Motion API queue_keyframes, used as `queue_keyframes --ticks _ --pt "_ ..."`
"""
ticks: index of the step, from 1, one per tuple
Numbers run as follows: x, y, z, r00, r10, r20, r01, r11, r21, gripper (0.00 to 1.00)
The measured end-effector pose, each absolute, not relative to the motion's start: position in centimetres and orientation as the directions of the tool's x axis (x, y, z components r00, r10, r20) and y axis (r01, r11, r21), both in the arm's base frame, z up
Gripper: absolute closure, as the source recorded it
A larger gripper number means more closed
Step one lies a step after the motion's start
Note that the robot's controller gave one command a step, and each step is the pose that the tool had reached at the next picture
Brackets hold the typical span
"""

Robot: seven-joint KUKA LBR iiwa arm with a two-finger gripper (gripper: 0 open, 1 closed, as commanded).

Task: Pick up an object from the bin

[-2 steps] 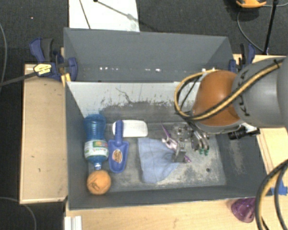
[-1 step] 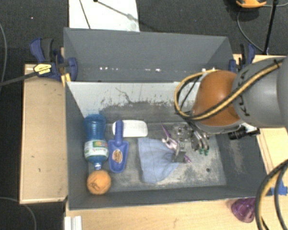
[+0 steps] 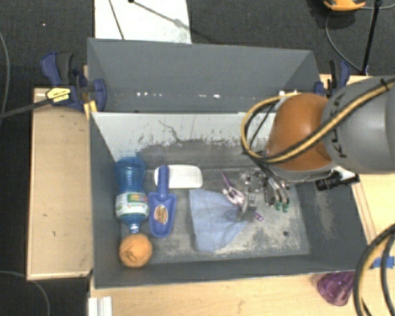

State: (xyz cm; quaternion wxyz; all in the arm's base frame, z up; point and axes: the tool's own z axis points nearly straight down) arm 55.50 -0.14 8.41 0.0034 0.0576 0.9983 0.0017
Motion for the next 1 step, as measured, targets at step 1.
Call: queue_keyframes --ticks 1 --pt "56.11 -0.22 23.80 -0.999 0.029 -0.014 0.029 1.000 0.004 1.00"
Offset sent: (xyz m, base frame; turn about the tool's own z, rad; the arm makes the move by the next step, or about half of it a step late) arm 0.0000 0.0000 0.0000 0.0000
